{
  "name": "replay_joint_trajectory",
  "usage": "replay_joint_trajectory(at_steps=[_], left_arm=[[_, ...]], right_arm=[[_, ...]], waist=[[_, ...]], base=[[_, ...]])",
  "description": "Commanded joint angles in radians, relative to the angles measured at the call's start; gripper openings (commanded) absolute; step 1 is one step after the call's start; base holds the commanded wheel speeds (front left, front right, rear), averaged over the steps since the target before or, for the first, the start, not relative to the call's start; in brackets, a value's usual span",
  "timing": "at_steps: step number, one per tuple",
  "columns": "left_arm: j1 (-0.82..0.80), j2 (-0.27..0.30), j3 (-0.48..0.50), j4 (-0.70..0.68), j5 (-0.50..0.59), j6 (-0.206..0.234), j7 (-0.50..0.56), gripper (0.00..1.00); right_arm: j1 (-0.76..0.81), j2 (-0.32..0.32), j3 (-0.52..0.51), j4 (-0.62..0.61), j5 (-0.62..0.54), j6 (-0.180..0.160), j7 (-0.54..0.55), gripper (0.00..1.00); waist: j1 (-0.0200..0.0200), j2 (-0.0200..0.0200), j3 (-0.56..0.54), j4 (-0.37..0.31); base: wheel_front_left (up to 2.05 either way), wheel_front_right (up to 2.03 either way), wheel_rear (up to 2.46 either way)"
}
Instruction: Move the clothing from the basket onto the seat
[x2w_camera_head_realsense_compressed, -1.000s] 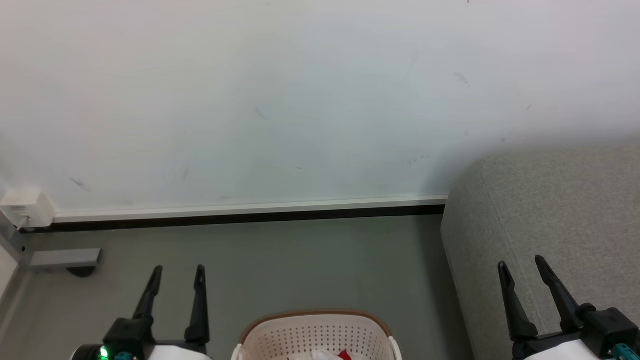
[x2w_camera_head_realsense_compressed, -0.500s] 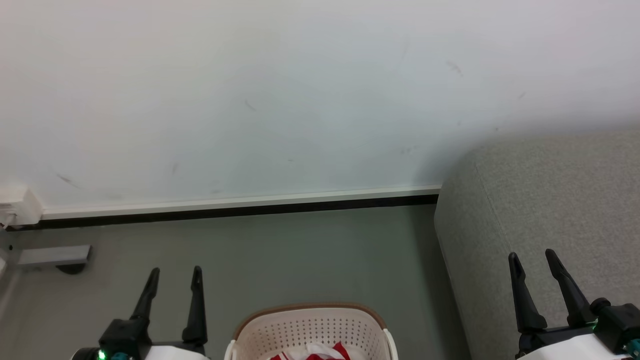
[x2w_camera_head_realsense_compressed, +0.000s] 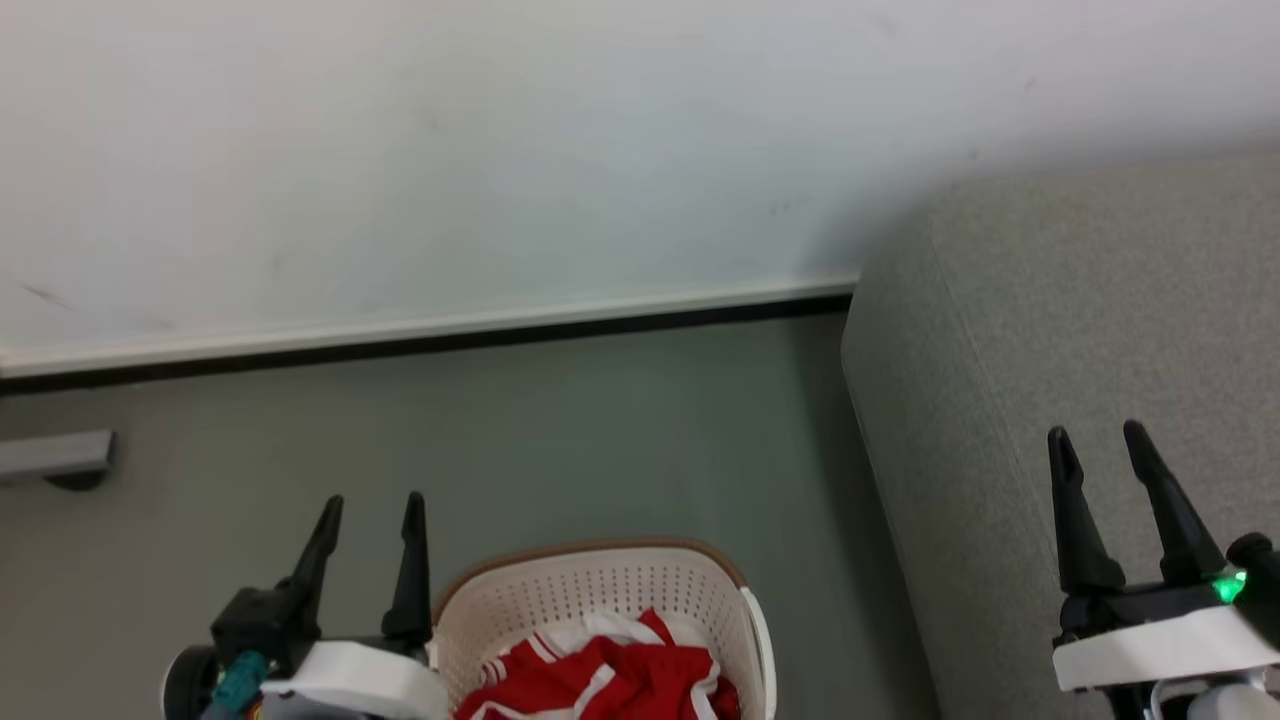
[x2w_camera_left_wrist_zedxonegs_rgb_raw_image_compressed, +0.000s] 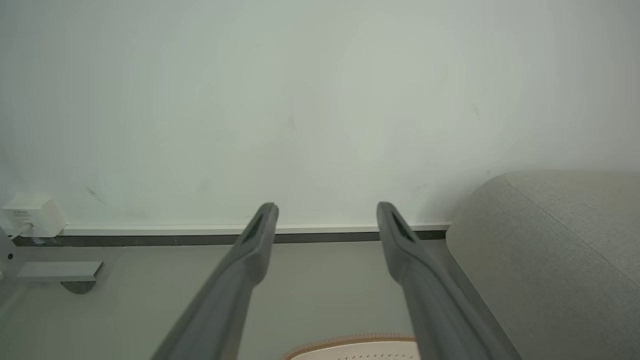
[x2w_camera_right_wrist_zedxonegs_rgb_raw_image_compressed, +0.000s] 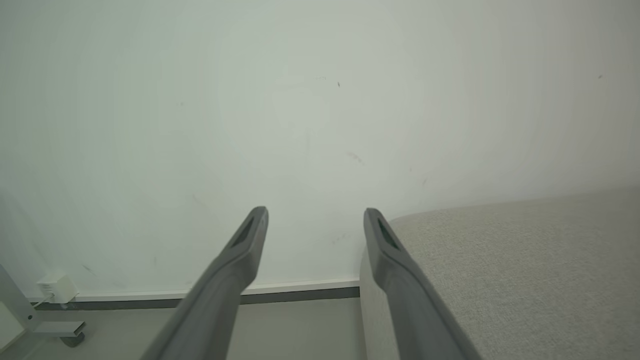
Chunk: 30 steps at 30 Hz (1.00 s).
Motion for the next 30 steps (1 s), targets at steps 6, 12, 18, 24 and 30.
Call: replay_joint_trajectory(at_steps=[6, 12, 18, 24, 30], left_arm=[[-0.084, 0.004, -0.005, 0.044, 0.007, -0.007, 0.0, 1.0], [-0.161, 0.004, -0.02, 0.119, 0.031, -0.033, 0.0, 1.0], [-0.248, 0.016, -0.043, 0.25, 0.036, -0.078, 0.0, 1.0], [-0.383, 0.029, -0.081, 0.449, 0.047, -0.097, 0.004, 1.0], [-0.498, 0.036, -0.131, 0.633, 0.053, -0.114, 0.052, 1.0]], right_arm=[[-0.071, -0.006, 0.002, -0.043, 0.025, 0.003, 0.001, 1.0], [-0.126, -0.002, -0.001, -0.076, 0.029, 0.003, 0.001, 1.0], [-0.17, -0.004, -0.01, -0.104, 0.029, 0.003, 0.001, 1.0], [-0.229, 0.001, -0.024, -0.131, 0.023, 0.003, 0.001, 1.0], [-0.269, 0.016, -0.04, -0.158, 0.026, 0.003, 0.001, 1.0]], waist=[[-0.0001, -0.0001, 0.135, -0.045], [-0.0001, -0.0001, 0.228, -0.065], [-0.0001, -0.0001, 0.306, -0.078], [-0.0001, -0.0001, 0.407, -0.107], [-0.0001, -0.0001, 0.488, -0.142]], base=[[0.0, 0.0, 0.0], [0.0, 0.0, 0.0], [0.0, 0.0, 0.0], [0.0, 0.0, 0.0], [0.0, 0.0, 0.0]])
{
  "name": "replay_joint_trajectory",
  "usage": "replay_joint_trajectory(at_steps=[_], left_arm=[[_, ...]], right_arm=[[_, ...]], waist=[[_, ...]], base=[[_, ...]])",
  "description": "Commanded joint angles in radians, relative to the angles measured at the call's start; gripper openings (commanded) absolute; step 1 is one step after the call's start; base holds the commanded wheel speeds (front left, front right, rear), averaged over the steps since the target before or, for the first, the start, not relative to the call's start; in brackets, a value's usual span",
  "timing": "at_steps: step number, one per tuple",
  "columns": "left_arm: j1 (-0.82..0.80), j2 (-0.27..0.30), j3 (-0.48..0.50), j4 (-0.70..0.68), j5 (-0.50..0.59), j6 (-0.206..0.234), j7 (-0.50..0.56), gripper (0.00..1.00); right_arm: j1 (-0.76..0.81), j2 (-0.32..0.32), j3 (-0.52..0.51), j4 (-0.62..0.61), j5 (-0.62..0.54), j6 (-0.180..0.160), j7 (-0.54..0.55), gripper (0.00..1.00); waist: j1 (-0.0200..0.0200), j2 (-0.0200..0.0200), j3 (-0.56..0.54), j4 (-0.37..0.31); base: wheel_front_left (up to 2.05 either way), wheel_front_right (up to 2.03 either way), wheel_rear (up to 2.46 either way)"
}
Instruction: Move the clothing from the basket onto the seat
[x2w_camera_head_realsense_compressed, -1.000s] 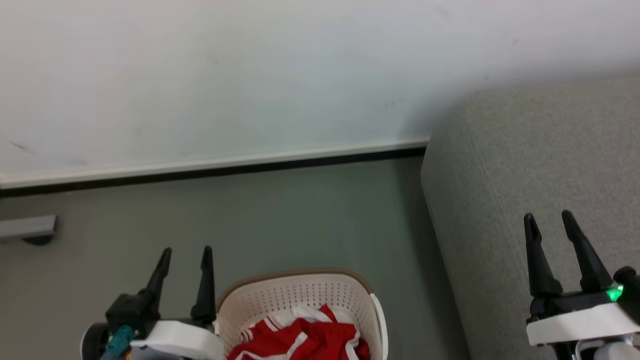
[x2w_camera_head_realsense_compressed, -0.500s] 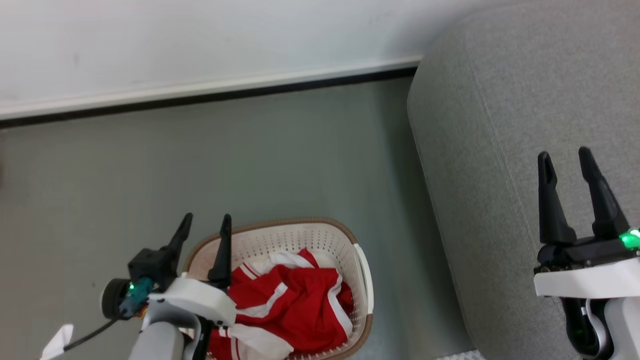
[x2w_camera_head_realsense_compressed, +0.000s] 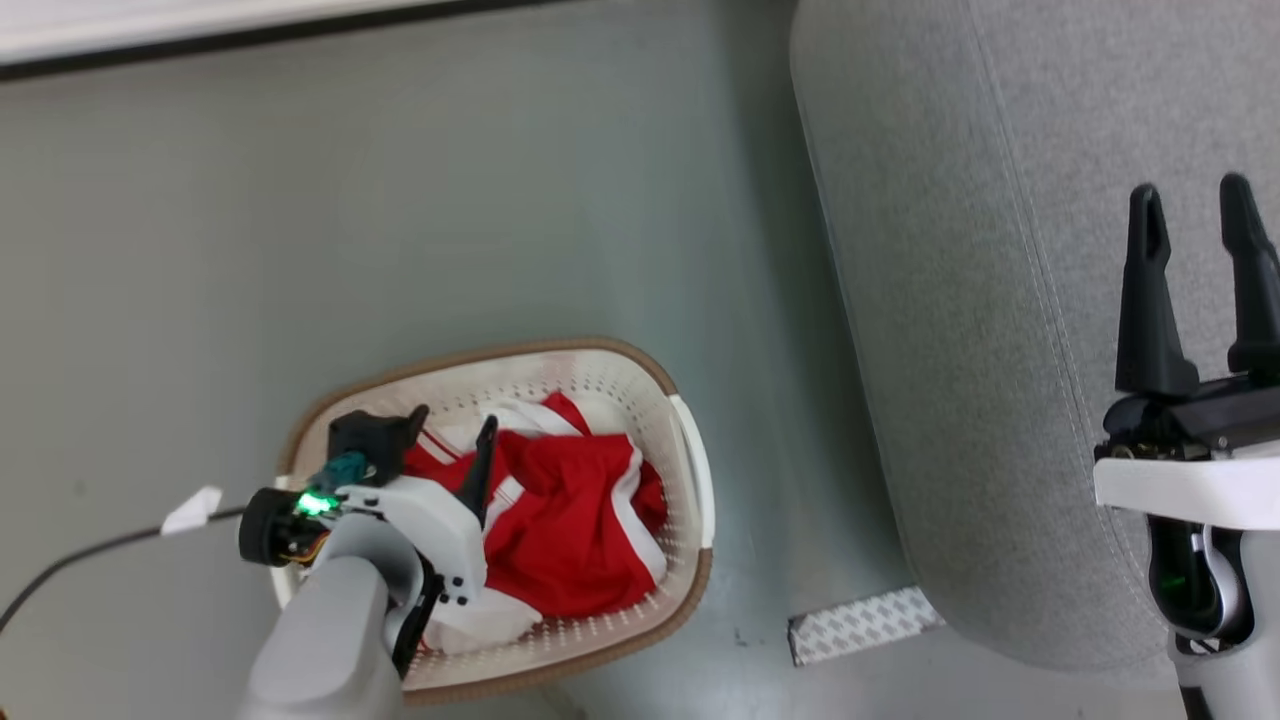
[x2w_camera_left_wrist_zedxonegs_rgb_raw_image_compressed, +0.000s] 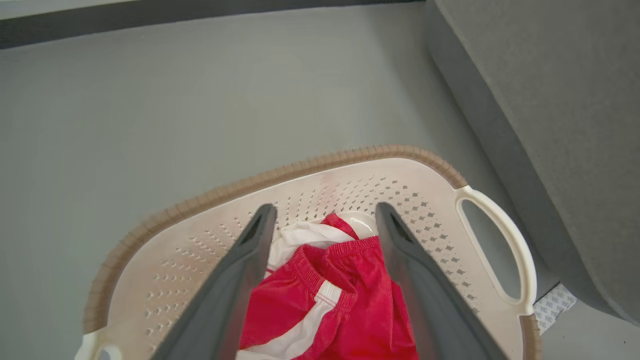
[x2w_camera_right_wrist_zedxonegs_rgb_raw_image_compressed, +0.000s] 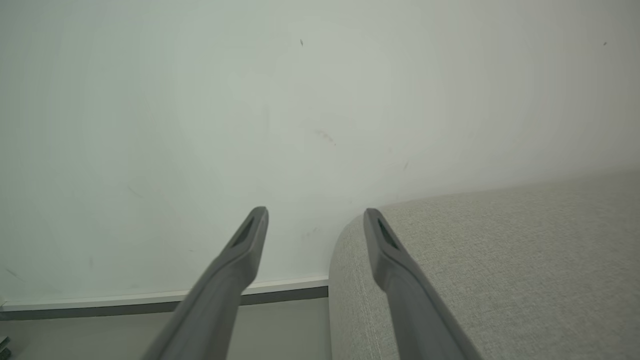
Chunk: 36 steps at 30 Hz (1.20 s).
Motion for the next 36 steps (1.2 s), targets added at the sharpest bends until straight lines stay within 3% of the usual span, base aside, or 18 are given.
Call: replay_joint_trajectory(at_steps=[1, 15, 28, 36], left_arm=[[-0.017, 0.009, -0.003, 0.02, 0.002, -0.003, 0.009, 1.0], [-0.185, 0.07, -0.17, 0.327, 0.016, -0.012, 0.149, 1.0], [-0.271, 0.158, -0.261, 0.391, 0.008, -0.004, 0.268, 1.0], [-0.313, 0.181, -0.268, 0.395, -0.003, 0.02, 0.267, 1.0]], right_arm=[[-0.017, 0.0, -0.004, -0.008, -0.001, 0.003, 0.001, 1.0], [-0.074, 0.038, -0.017, -0.067, -0.038, 0.003, 0.001, 1.0], [-0.109, 0.076, 0.001, -0.09, -0.041, 0.003, 0.001, 1.0], [-0.13, 0.091, 0.019, -0.088, -0.038, 0.003, 0.001, 1.0]], waist=[[-0.0003, -0.0001, 0.038, -0.03], [-0.0003, -0.0001, 0.178, -0.108], [-0.0003, -0.0001, 0.31, -0.165], [-0.0003, -0.0001, 0.361, -0.192]], base=[[0.0, 0.0, 0.0], [0.0, 0.0, 0.0], [0.0, 0.0, 0.0], [0.0, 0.0, 0.0]])
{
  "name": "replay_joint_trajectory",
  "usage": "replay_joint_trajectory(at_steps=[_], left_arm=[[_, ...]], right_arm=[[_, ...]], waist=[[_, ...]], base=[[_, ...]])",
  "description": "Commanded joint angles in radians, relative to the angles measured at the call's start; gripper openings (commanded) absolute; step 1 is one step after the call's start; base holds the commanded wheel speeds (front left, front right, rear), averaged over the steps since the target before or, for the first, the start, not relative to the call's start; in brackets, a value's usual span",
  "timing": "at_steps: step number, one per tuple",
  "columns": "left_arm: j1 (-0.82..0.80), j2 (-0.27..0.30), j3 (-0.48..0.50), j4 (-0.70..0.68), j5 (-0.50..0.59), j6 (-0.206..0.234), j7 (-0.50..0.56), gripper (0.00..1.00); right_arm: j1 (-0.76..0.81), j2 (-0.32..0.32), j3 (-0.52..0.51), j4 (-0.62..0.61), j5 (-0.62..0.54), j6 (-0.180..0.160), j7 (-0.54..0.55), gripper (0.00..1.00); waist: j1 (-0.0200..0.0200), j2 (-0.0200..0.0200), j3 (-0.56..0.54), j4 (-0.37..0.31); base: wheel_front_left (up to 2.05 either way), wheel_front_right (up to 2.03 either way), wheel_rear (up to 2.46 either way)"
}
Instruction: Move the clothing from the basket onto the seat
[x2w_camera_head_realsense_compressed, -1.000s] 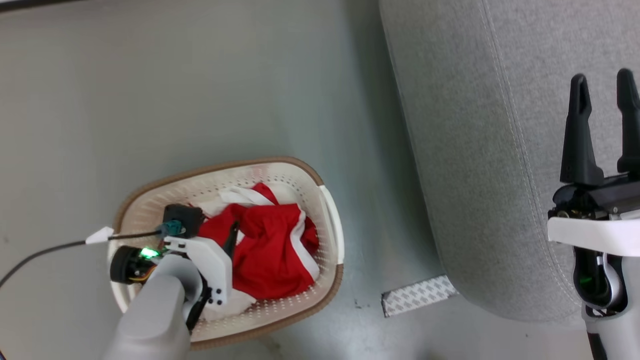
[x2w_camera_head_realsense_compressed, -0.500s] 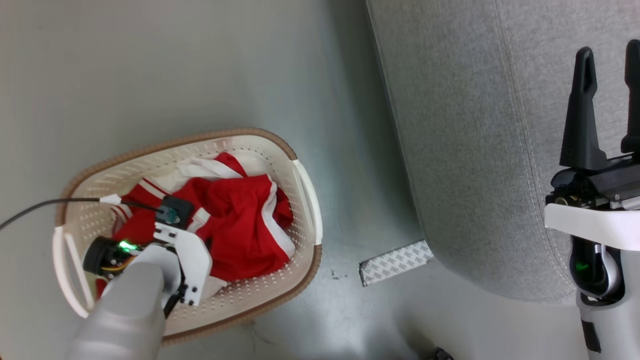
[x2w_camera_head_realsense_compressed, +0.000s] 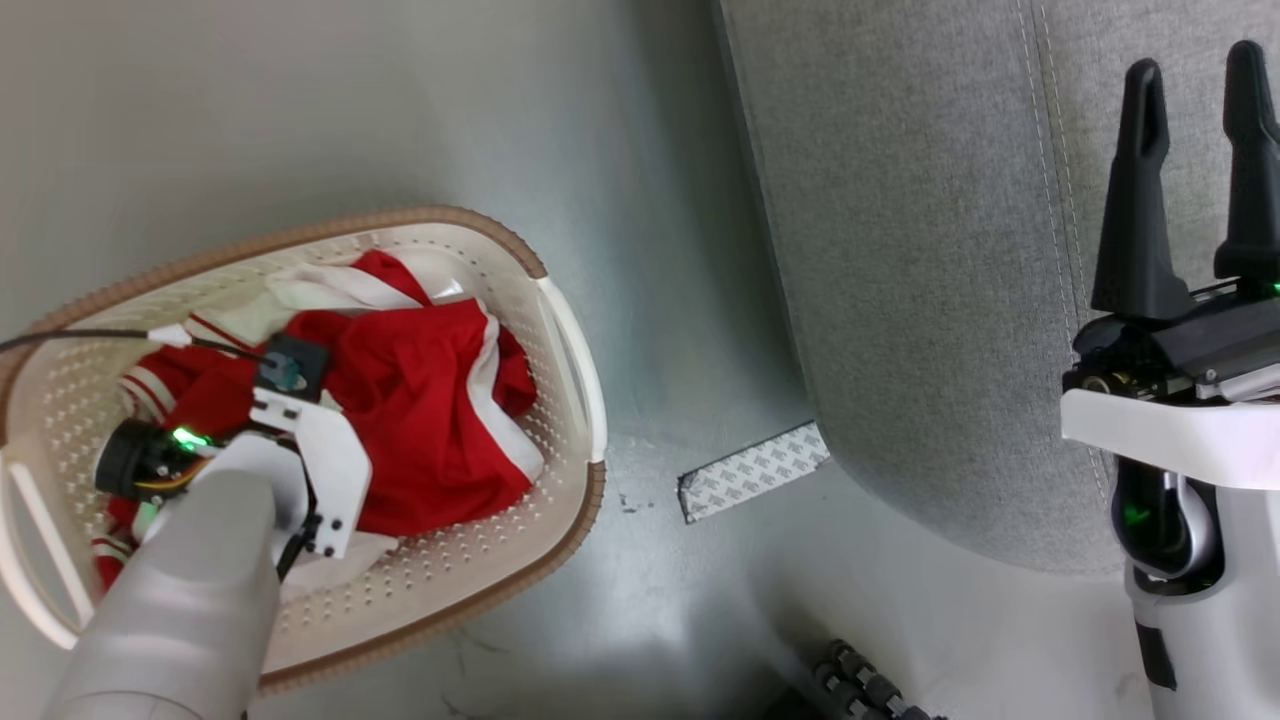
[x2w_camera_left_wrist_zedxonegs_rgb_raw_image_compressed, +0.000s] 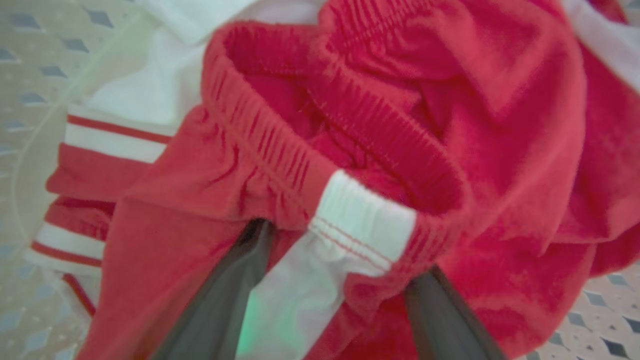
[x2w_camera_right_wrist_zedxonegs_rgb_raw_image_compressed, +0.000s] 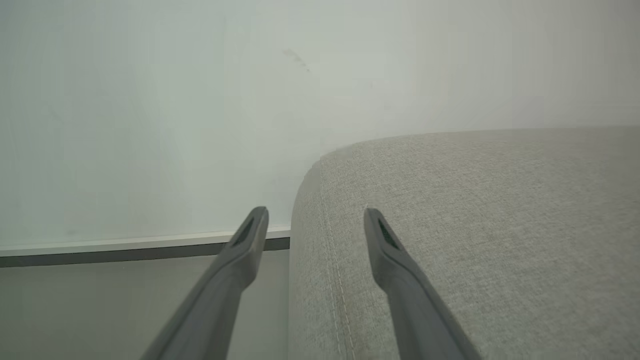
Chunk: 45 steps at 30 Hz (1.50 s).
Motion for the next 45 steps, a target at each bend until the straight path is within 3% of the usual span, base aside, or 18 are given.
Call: replay_joint_trajectory(at_steps=[1, 6, 7, 8, 9, 22, 34, 45], left_arm=[[-0.013, 0.014, 0.0, 0.002, -0.01, 0.001, -0.004, 1.0], [-0.033, 0.019, -0.001, 0.004, -0.02, 0.003, -0.017, 1.0], [-0.035, 0.02, 0.0, 0.005, -0.023, 0.004, -0.022, 0.8], [-0.037, 0.019, 0.001, 0.005, -0.027, 0.002, -0.029, 0.24], [-0.038, 0.018, 0.001, 0.005, -0.032, 0.001, -0.034, 0.0], [0.035, -0.028, 0.002, 0.008, -0.087, -0.021, -0.133, 0.0], [0.163, -0.132, -0.005, 0.006, -0.171, -0.031, -0.268, 0.0], [0.308, -0.185, -0.115, -0.139, -0.319, -0.031, -0.319, 0.0]], right_arm=[[-0.012, 0.002, 0.003, -0.001, 0.004, 0.003, 0.001, 1.0], [-0.022, 0.009, 0.012, 0.001, 0.008, 0.003, 0.001, 1.0], [-0.021, 0.01, 0.012, 0.002, 0.007, 0.003, 0.001, 1.0], [-0.02, 0.01, 0.012, 0.003, 0.006, 0.003, 0.001, 1.0], [-0.019, 0.011, 0.011, 0.004, 0.004, 0.003, 0.001, 1.0], [0.005, -0.009, 0.012, 0.035, -0.015, 0.003, 0.001, 1.0], [0.093, -0.075, 0.007, 0.086, -0.035, 0.003, 0.001, 1.0], [0.218, -0.133, 0.016, 0.136, -0.027, 0.003, 0.001, 1.0]], waist=[[-0.0001, 0.0, 0.01, -0.008], [-0.0001, 0.0, 0.026, -0.017], [-0.0001, 0.0, 0.028, -0.018], [-0.0001, 0.0, 0.028, -0.018], [-0.0001, 0.0, 0.026, -0.017], [-0.0001, 0.0, -0.105, 0.024], [-0.0001, 0.0, -0.409, 0.122], [-0.0001, 0.0, -0.697, 0.241]], base=[[0.0, 0.0, 0.0], [0.0, 0.0, 0.0], [0.0, 0.0, 0.0], [0.0, 0.0, 0.0], [0.0, 0.0, 0.0], [0.0, 0.0, 0.0], [0.0, 0.0, 0.0], [0.0, 0.0, 0.0]])
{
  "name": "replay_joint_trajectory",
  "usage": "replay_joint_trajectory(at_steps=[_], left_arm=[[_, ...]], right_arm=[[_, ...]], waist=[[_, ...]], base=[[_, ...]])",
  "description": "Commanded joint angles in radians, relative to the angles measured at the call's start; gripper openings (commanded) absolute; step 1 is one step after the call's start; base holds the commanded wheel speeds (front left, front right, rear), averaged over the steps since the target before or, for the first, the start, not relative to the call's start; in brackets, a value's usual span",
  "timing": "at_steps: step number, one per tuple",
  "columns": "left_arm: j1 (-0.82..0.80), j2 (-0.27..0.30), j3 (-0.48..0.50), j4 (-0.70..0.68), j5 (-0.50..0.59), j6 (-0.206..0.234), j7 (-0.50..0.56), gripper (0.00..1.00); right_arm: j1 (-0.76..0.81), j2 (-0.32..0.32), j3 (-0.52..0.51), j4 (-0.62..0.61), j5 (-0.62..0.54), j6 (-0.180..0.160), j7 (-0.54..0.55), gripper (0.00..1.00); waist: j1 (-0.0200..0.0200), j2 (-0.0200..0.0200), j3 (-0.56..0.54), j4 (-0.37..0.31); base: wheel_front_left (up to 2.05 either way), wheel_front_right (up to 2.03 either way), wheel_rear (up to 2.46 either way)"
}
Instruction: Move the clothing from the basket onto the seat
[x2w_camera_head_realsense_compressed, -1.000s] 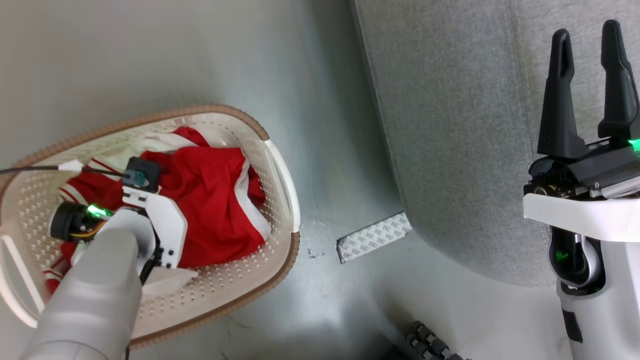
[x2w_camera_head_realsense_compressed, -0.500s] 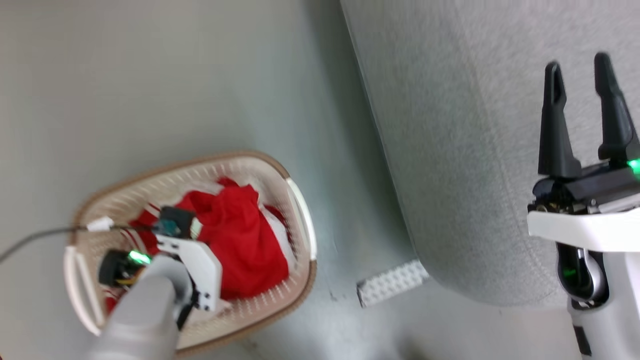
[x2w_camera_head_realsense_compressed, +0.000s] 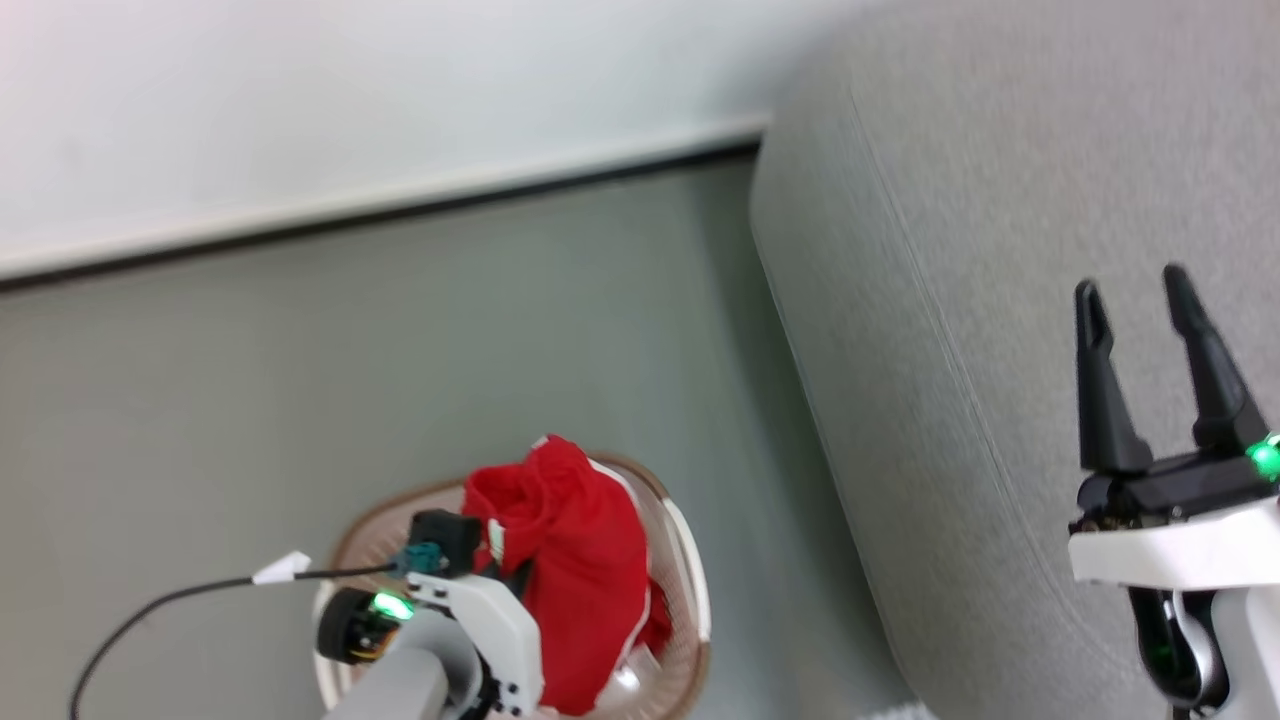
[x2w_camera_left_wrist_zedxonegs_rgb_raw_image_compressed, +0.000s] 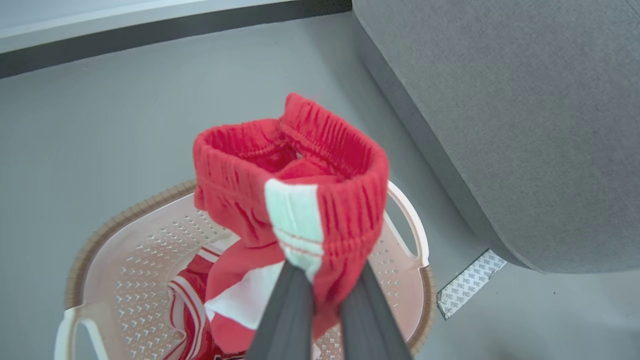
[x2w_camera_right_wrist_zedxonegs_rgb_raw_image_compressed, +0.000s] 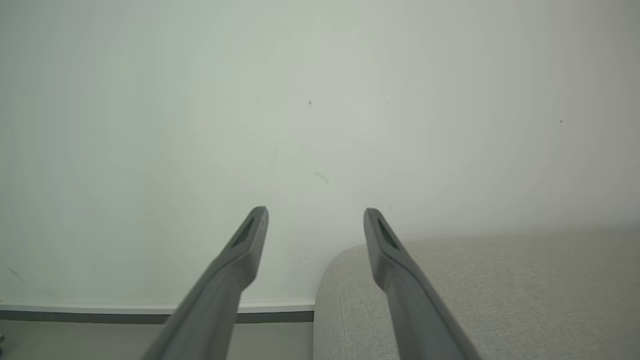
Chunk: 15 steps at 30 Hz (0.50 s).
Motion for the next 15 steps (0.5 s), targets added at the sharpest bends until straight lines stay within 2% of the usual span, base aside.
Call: replay_joint_trajectory(at_steps=[1, 7, 15], left_arm=[[0.029, -0.002, -0.021, -0.031, -0.028, 0.001, -0.006, 0.0], [0.065, 0.013, -0.076, -0.145, -0.11, 0.001, -0.007, 0.0], [0.094, 0.055, -0.053, -0.338, -0.182, 0.001, -0.008, 0.0]], right_arm=[[0.031, -0.012, 0.005, 0.006, 0.005, 0.003, 0.001, 1.0], [0.086, -0.021, 0.022, 0.024, 0.013, 0.003, 0.001, 1.0], [0.154, -0.019, 0.031, 0.04, 0.02, 0.003, 0.001, 1.0]], waist=[[0.0004, -0.0001, -0.138, 0.089], [0.0004, -0.0001, -0.236, 0.143], [0.0004, -0.0001, -0.326, 0.182]], base=[[0.0, 0.0, 0.0], [0.0, 0.0, 0.0], [0.0, 0.0, 0.0]])
